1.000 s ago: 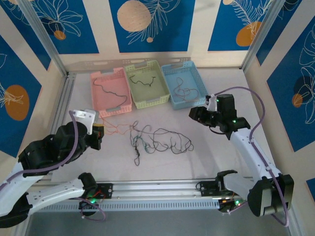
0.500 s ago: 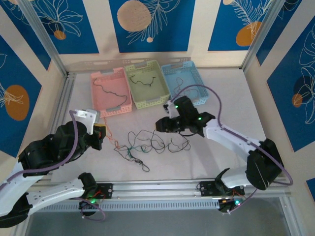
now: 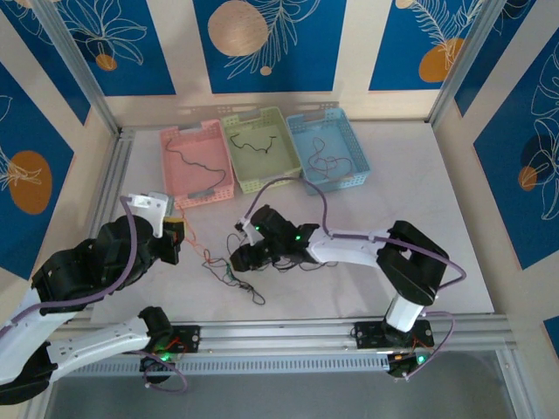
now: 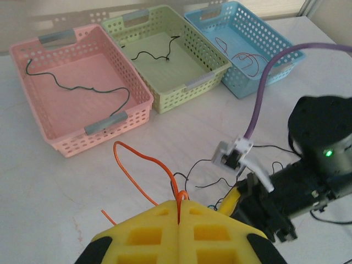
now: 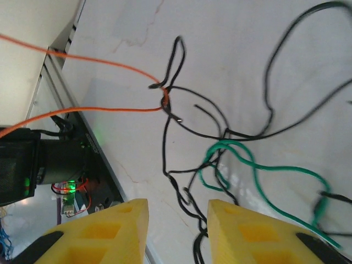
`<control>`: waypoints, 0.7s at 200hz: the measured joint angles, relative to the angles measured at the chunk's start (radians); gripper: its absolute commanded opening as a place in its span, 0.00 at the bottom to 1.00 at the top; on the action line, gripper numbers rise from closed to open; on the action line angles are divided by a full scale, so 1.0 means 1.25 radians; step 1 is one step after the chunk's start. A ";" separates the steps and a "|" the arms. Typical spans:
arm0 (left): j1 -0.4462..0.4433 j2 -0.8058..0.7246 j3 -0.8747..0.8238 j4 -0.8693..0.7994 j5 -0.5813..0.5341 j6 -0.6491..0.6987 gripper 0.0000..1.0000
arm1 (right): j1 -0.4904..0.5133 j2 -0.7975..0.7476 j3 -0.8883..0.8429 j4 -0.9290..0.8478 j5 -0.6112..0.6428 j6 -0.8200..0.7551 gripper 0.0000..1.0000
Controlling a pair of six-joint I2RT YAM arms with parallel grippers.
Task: Untangle the cables
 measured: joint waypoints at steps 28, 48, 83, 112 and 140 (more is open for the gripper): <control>0.000 0.000 0.002 -0.001 -0.003 0.000 0.00 | 0.042 0.046 0.038 0.012 0.027 -0.007 0.36; 0.000 0.000 0.006 0.000 -0.010 0.000 0.00 | 0.070 0.063 0.049 0.016 0.079 -0.015 0.37; 0.000 0.002 0.018 -0.001 -0.024 -0.003 0.00 | 0.139 0.082 0.058 0.011 0.215 -0.076 0.38; 0.000 0.012 0.045 -0.005 -0.039 -0.007 0.00 | 0.189 0.104 0.079 0.004 0.319 -0.150 0.39; 0.000 0.023 0.057 -0.005 -0.043 -0.012 0.00 | 0.214 0.129 0.101 0.002 0.392 -0.205 0.39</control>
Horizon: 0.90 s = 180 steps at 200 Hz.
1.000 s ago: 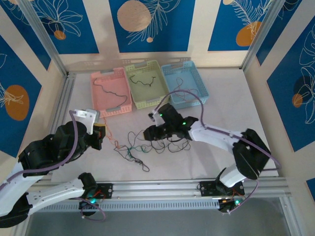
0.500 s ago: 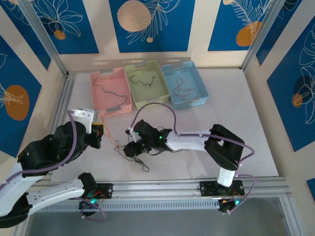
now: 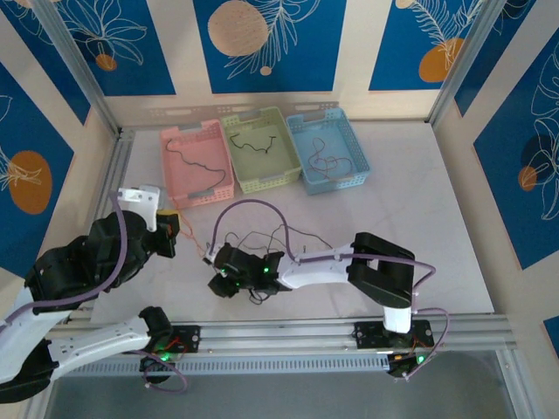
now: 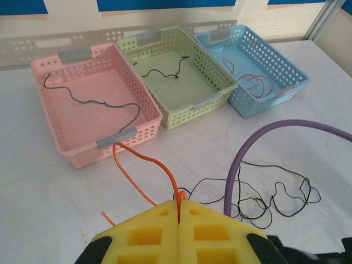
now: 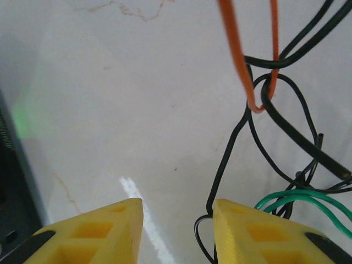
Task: Untangle the cables
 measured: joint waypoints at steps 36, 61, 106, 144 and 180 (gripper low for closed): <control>0.000 0.003 0.000 -0.001 0.000 -0.008 0.00 | 0.022 0.065 0.072 -0.032 0.108 -0.055 0.39; 0.000 0.004 0.000 -0.001 0.000 -0.009 0.00 | 0.027 0.114 0.129 -0.072 0.168 -0.070 0.39; 0.000 0.004 0.000 -0.001 0.000 -0.009 0.00 | 0.007 0.143 0.167 -0.151 0.224 -0.047 0.30; 0.000 0.005 0.000 -0.001 0.000 -0.009 0.00 | -0.042 0.143 0.167 -0.186 0.215 0.006 0.08; 0.000 0.003 0.002 -0.012 -0.009 -0.009 0.00 | -0.069 0.115 0.121 -0.175 0.183 0.033 0.00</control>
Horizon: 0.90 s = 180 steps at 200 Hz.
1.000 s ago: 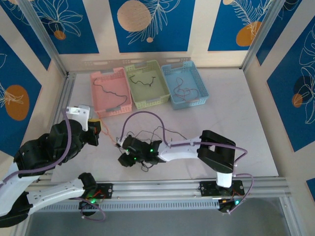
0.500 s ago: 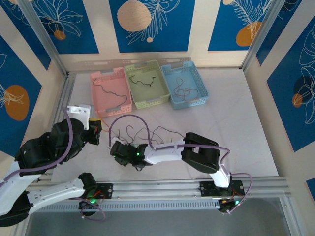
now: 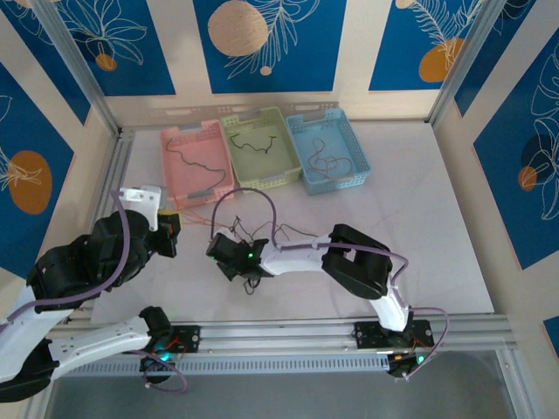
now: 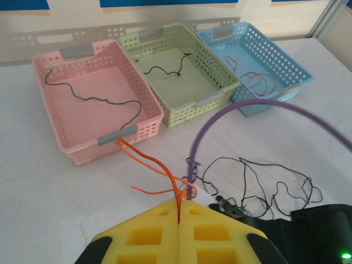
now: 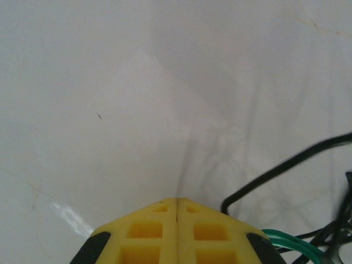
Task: Untangle the cables
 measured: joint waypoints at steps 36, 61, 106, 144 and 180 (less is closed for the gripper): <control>0.000 -0.022 0.033 -0.044 -0.045 0.000 0.00 | -0.018 -0.121 -0.125 0.059 -0.064 0.005 0.00; 0.000 -0.050 0.060 -0.079 -0.076 0.000 0.00 | -0.061 -0.219 -0.214 0.145 -0.152 0.010 0.00; 0.000 -0.126 0.136 -0.134 -0.180 -0.001 0.00 | -0.195 -0.343 -0.377 0.248 -0.384 0.035 0.00; 0.001 -0.147 0.160 -0.169 -0.231 -0.001 0.00 | -0.258 -0.472 -0.462 0.287 -0.595 0.027 0.00; 0.001 -0.147 0.146 -0.177 -0.239 -0.001 0.00 | -0.386 -0.565 -0.510 0.338 -0.690 0.057 0.00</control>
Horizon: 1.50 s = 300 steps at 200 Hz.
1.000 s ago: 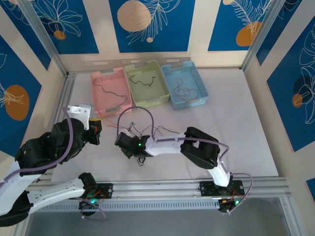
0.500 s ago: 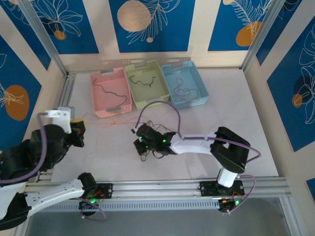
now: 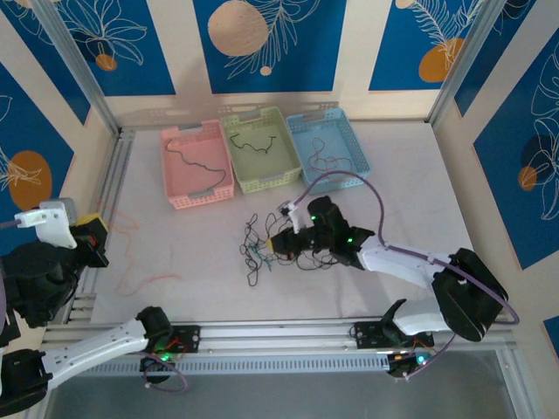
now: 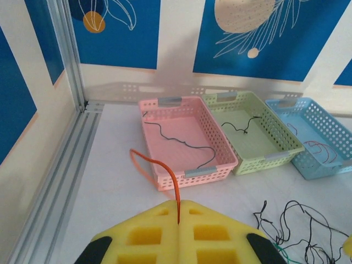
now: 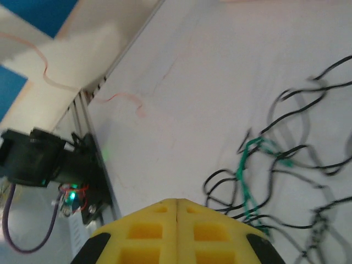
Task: Untangle the cables
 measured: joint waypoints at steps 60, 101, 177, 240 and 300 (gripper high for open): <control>0.000 0.035 -0.028 0.069 0.118 0.043 0.00 | -0.005 0.019 -0.011 0.002 -0.021 0.027 0.13; 0.000 0.210 0.030 0.157 0.257 0.107 0.00 | -0.028 -0.039 -0.023 -0.013 -0.025 0.032 0.26; 0.000 0.479 0.235 0.258 0.464 0.190 0.00 | -0.139 -0.391 -0.031 -0.164 -0.007 -0.010 0.65; 0.000 0.517 0.237 0.267 0.632 0.190 0.00 | -0.131 -0.412 0.129 -0.229 -0.075 -0.032 0.67; 0.000 0.521 0.237 0.266 0.688 0.190 0.00 | -0.022 -0.322 0.171 -0.233 -0.117 -0.085 0.68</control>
